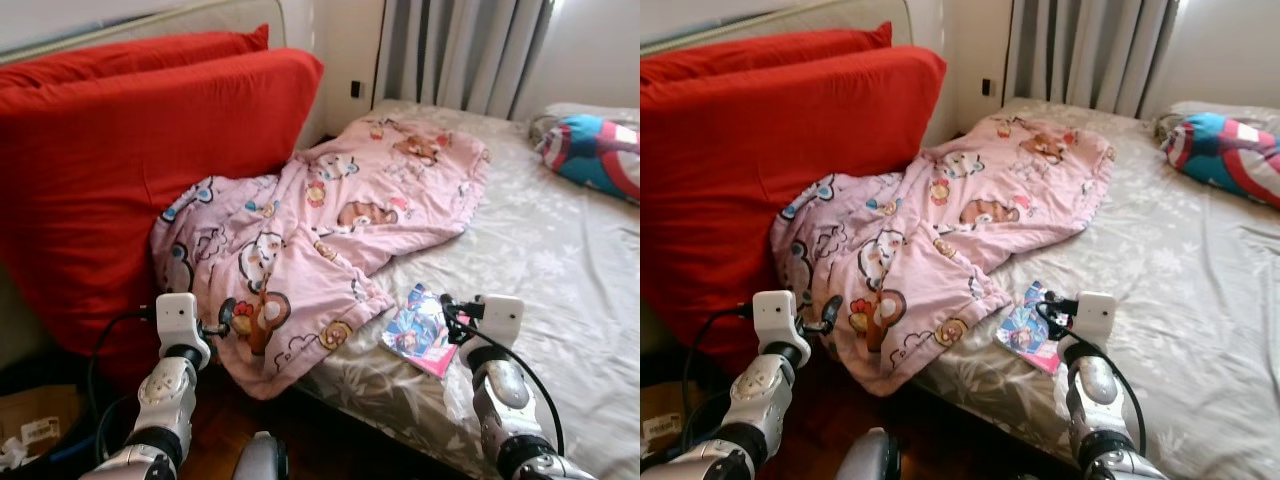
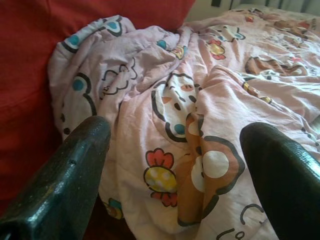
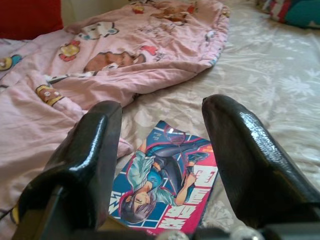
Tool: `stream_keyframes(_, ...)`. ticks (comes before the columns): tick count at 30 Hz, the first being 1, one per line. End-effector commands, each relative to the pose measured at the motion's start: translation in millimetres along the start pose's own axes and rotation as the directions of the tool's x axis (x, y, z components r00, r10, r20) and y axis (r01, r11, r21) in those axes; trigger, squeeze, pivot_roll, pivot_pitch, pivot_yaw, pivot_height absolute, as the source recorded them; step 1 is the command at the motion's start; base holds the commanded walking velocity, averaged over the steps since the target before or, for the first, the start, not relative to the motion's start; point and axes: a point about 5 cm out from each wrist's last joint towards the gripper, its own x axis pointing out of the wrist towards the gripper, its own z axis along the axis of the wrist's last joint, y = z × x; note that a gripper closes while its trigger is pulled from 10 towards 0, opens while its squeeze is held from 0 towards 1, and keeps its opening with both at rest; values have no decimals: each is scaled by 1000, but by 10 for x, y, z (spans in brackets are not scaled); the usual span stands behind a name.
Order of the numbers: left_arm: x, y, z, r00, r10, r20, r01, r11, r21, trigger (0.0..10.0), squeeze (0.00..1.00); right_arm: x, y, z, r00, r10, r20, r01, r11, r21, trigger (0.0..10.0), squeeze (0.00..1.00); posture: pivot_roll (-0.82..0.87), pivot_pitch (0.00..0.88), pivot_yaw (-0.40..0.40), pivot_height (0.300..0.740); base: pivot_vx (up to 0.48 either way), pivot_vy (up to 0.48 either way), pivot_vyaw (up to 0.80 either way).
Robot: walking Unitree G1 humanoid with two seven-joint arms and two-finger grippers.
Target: Clean up the room
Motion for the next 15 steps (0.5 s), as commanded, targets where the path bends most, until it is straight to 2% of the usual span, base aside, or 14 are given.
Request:
stream_keyframes(1, 31, 23, 52, 1000, 5, 9, -4, 1000, -4, 10000, 0, 23, 24, 18, 1000, 3, -3, -3, 1000, 12, 10000, 0, 9, 0, -12, 640, 0, 0, 0)
stream_keyframes(7, 27, 6, 30, 1000, -5, -4, 5, 1000, -16, 10000, 0, 12, 35, -21, 1000, 5, -27, -4, 1000, 15, 10000, 0, 10, 0, -14, 640, 0, 0, 0)
stream_keyframes(15, 29, -6, 28, 1000, -16, -6, 16, 1000, -16, 10000, 0, -1, 9, -65, 998, -10, -63, 11, 1000, 7, 10000, 0, 9, 0, -13, 640, 320, 0, 0)
